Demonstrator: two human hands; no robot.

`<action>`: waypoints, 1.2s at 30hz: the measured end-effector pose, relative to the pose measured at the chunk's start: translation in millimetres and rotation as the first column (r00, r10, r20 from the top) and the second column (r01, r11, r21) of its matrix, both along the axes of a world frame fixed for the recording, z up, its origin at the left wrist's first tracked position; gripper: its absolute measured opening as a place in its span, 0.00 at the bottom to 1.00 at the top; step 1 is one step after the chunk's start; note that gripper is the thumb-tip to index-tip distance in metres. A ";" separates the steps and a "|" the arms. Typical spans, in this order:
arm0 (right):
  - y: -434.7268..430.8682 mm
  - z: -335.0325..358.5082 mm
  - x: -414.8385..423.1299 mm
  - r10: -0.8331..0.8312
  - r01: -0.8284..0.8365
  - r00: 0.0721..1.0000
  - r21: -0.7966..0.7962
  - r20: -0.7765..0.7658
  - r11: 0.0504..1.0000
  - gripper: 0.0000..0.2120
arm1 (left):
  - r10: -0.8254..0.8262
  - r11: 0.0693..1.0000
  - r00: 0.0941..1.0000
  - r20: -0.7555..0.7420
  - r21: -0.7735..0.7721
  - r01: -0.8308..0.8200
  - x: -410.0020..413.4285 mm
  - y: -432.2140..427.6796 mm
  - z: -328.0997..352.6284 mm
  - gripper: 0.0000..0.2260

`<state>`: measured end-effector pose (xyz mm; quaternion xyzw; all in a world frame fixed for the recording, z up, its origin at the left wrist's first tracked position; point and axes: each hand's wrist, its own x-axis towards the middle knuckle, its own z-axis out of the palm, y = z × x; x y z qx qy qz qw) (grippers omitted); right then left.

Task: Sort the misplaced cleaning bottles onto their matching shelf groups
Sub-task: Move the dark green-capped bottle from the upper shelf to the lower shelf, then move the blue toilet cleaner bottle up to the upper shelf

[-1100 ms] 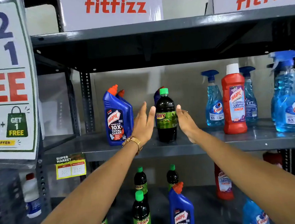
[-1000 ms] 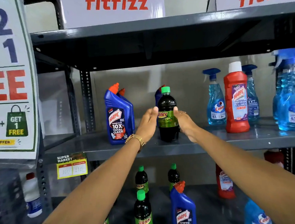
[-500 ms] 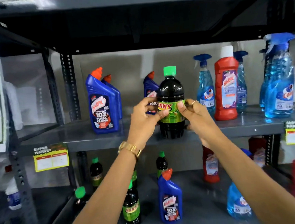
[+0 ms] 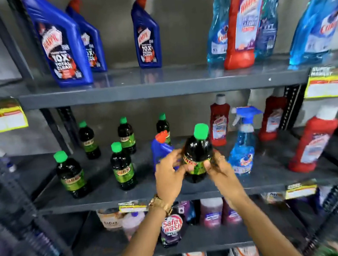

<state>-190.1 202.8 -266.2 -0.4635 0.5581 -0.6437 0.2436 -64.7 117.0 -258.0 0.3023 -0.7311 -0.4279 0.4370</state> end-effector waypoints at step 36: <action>-134.3 -94.3 41.4 -0.217 0.198 0.975 0.250 0.048 0.948 0.25 | 0.095 0.959 0.994 0.053 0.263 -0.106 2.4 -99.8 -104.8 0.20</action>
